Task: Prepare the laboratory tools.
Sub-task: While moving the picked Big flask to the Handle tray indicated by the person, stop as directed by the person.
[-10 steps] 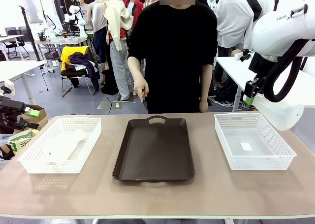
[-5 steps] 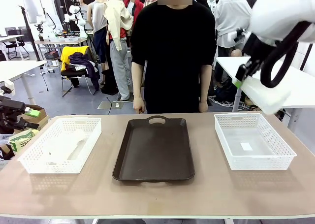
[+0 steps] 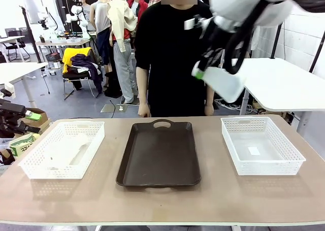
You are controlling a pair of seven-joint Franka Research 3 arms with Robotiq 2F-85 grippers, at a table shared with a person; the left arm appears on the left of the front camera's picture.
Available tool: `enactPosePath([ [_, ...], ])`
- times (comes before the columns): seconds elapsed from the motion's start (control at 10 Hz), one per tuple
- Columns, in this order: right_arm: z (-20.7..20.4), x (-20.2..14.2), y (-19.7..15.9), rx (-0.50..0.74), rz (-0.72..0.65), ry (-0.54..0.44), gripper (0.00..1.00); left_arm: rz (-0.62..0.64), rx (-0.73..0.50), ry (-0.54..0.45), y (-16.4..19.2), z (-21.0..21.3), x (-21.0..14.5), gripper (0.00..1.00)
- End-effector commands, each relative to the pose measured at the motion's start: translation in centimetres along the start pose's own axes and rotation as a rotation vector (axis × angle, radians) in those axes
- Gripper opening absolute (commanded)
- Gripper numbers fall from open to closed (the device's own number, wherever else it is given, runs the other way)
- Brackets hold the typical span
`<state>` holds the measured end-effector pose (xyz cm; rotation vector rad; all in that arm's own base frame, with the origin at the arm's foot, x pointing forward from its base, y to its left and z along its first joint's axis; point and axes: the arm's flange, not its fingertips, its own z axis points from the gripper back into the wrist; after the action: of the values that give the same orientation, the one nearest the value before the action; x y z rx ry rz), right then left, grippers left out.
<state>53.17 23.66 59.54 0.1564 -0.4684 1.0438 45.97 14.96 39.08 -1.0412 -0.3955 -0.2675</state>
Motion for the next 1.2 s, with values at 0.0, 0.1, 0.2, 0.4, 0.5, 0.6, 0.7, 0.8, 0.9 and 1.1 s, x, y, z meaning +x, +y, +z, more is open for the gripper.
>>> enactPosePath([
  [0.0,-3.5,5.0,-1.4,0.092,0.094,0.041,0.0,-0.004,0.004,0.004,-0.1,0.2,0.0,1.0],
  [0.1,-6.4,6.9,-0.8,0.125,0.123,0.069,0.0,-0.004,0.004,0.004,-0.1,0.2,0.0,1.0],
  [0.2,-9.1,8.2,-0.1,0.15,0.137,0.082,0.0,-0.004,0.004,0.004,-0.1,0.2,0.0,1.0],
  [0.4,-14.1,9.9,1.4,0.185,0.168,0.095,0.0,-0.004,0.004,0.004,-0.1,0.2,0.0,1.0],
  [0.5,-17.1,9.9,1.8,0.204,0.186,0.116,0.0,-0.004,0.004,0.004,-0.1,0.2,0.0,1.0],
  [0.6,-19.3,9.9,2.0,0.223,0.189,0.134,0.0,-0.004,0.004,0.004,-0.1,0.2,0.0,1.0],
  [0.7,-20.9,9.9,2.3,0.239,0.185,0.154,0.0,-0.004,0.004,0.004,-0.1,0.2,0.0,1.0],
  [0.8,-21.8,9.8,2.3,0.254,0.175,0.162,0.0,-0.004,0.004,0.004,-0.1,0.2,0.0,1.0],
  [0.9,-22.4,9.6,2.4,0.254,0.166,0.161,0.0,-0.004,0.004,0.004,-0.1,0.2,0.0,1.0],
  [1.1,-23.3,8.9,2.7,0.262,0.151,0.154,0.0,-0.004,0.004,0.004,-0.1,0.2,0.0,1.0],
])
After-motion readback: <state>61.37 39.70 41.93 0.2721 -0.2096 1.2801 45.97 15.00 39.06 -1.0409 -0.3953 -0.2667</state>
